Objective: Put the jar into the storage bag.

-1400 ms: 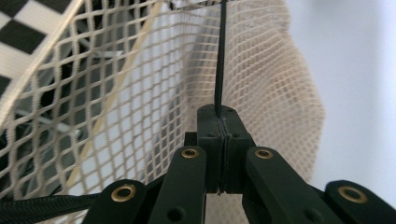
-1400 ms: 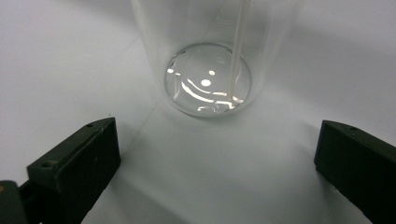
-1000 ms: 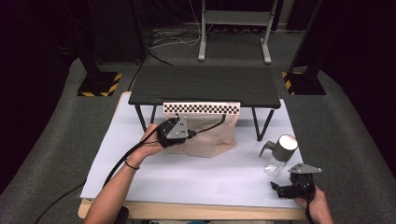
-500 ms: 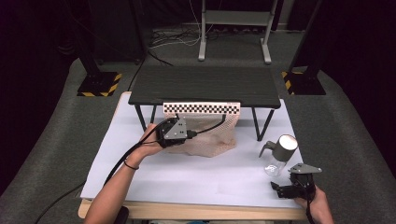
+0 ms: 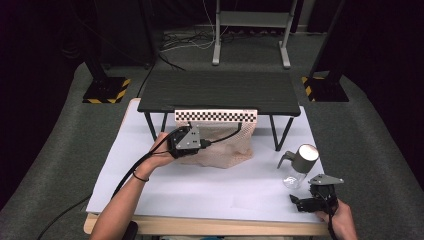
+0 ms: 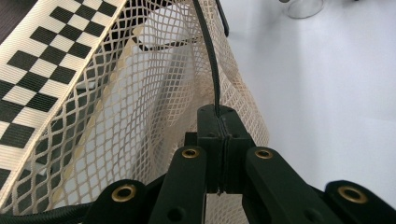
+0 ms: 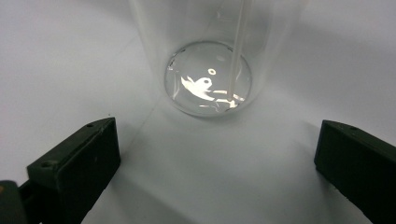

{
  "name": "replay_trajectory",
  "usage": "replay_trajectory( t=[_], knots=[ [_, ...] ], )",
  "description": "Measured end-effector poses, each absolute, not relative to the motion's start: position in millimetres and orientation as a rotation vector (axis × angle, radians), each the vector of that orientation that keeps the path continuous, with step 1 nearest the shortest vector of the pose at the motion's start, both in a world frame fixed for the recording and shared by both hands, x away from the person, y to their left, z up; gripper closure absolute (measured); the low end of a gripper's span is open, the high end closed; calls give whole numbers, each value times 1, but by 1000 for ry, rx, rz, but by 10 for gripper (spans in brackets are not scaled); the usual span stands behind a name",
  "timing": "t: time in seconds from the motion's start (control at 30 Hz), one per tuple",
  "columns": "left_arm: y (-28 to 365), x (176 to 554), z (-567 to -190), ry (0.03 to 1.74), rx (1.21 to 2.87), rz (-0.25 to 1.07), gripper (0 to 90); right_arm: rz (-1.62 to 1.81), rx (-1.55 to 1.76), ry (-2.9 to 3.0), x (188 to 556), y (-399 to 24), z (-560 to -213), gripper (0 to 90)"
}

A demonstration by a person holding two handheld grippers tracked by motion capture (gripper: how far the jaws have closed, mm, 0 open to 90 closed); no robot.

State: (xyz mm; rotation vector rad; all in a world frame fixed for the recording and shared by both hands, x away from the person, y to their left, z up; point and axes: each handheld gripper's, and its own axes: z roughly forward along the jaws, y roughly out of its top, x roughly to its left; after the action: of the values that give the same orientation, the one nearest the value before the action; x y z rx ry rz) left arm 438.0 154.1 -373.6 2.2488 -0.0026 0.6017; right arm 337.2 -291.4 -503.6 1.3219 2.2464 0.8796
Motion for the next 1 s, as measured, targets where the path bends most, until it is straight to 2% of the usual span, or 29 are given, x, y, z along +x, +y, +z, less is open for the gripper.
replay_trajectory(
  t=[1.0],
  knots=[
    [154, 438, -373, -2, 2245, 596, 885, 818, 1276, 2287, 336, -292, -498, 0]
  ],
)
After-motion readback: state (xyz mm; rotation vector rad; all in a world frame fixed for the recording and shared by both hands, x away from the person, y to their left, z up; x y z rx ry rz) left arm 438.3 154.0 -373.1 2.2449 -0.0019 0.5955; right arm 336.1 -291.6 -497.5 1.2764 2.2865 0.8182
